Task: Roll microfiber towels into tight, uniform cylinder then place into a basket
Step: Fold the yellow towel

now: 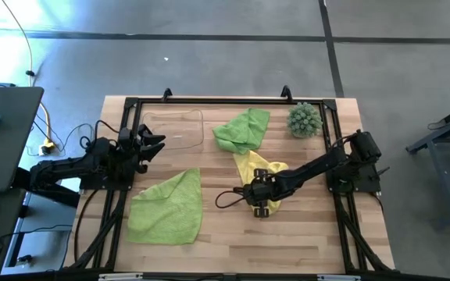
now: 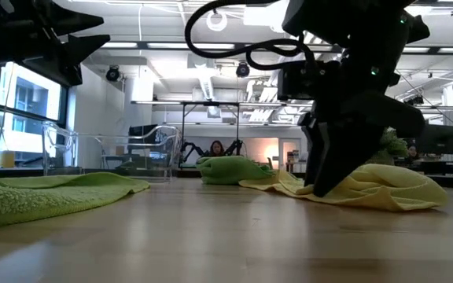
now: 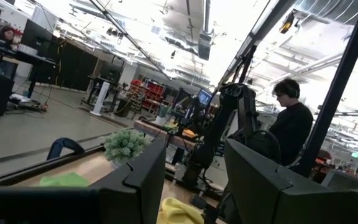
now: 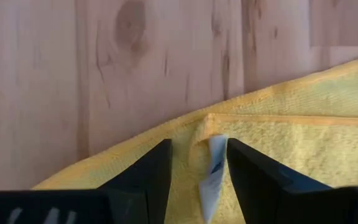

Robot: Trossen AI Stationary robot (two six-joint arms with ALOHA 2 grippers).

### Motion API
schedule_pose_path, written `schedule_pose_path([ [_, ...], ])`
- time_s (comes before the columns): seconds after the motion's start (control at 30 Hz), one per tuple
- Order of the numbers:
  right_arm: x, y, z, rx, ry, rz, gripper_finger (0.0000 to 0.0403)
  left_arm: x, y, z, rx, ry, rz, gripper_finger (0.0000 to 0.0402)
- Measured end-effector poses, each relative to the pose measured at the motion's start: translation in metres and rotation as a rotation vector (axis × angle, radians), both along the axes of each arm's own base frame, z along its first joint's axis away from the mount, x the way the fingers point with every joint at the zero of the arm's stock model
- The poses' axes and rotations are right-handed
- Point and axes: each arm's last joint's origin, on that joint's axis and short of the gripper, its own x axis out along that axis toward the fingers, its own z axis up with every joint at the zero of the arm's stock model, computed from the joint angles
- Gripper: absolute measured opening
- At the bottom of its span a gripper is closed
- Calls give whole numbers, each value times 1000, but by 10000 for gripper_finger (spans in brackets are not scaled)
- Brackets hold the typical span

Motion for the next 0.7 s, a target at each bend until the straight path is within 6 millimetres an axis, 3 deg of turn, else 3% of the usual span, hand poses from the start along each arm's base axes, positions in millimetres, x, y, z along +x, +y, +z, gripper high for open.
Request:
schedule_pose_path([
  [0.3, 1, -2, 0, -17, -1, 4, 119, 0, 0, 0, 0, 0, 0, 154],
  [0.7, 4, -16, 1, -45, -12, -64, 116, 0, 0, 0, 0, 0, 0, 154],
])
